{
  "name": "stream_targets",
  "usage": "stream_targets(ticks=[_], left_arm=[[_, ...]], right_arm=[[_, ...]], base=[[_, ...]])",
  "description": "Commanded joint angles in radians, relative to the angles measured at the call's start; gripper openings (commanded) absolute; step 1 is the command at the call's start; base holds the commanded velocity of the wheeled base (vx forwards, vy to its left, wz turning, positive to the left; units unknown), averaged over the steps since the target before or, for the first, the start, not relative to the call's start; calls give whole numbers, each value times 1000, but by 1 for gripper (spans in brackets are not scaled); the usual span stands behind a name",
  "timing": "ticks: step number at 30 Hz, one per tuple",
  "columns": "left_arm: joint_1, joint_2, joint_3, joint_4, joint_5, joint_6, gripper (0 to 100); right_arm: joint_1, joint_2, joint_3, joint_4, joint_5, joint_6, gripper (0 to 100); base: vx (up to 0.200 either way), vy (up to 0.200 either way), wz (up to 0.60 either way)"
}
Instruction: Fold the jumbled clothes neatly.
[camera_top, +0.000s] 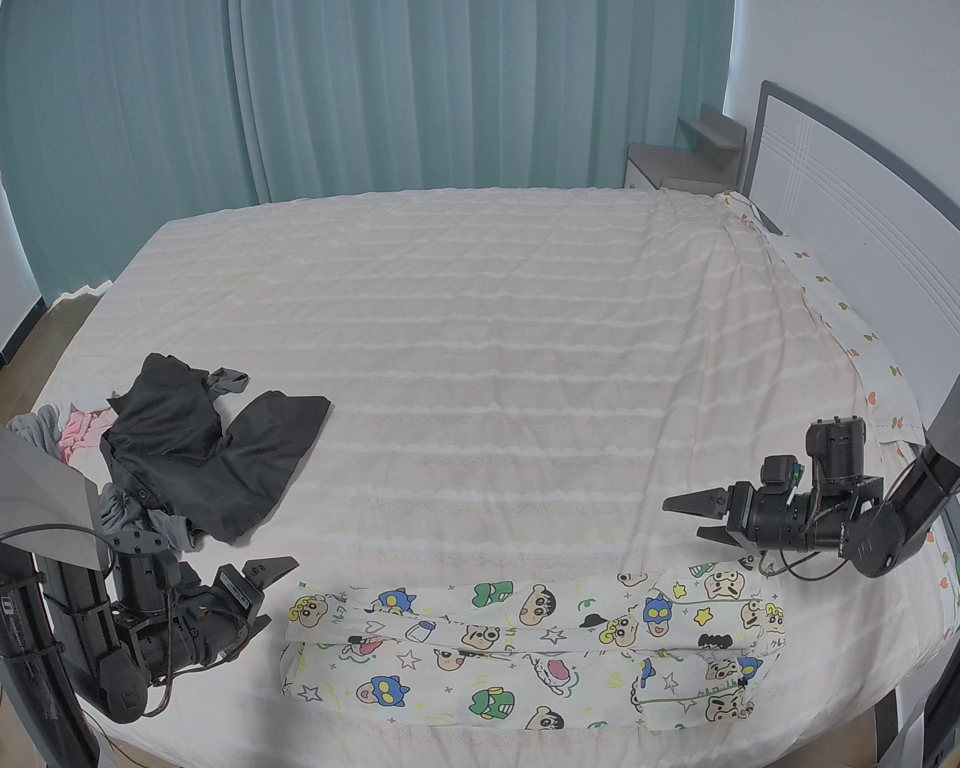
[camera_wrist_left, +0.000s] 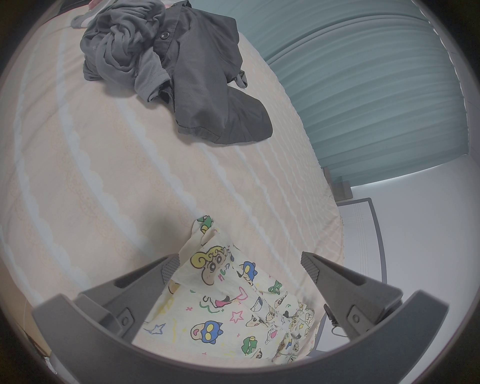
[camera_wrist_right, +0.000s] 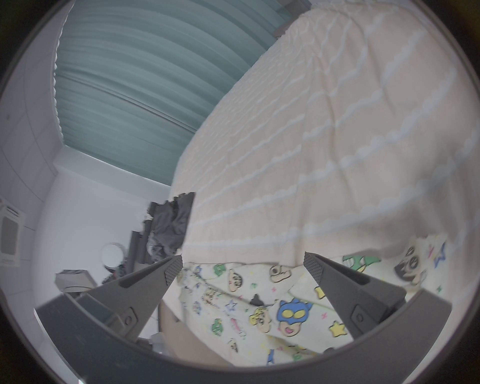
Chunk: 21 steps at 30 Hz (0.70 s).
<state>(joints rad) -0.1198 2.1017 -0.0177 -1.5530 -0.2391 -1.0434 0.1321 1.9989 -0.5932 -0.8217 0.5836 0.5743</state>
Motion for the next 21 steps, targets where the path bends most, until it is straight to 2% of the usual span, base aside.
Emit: stream_targets(ticks=[1,8,10,21], left_arm=[[0,3,10,-2,3,2,100],[0,4,12,-2,3,3,100],[0,4,12,-2,3,3,100],[0,11,12,-2,3,3,100]], right_arm=[[90,-28,-287,443,-363,-274,100],[110,61,-255,463,-432,-392,100],[112,69,-255,461,-432,-407,100],[167,135,-252,463,-436,-416,100]], base=[[0,0,0],[0,0,0],[0,0,0],[0,0,0]])
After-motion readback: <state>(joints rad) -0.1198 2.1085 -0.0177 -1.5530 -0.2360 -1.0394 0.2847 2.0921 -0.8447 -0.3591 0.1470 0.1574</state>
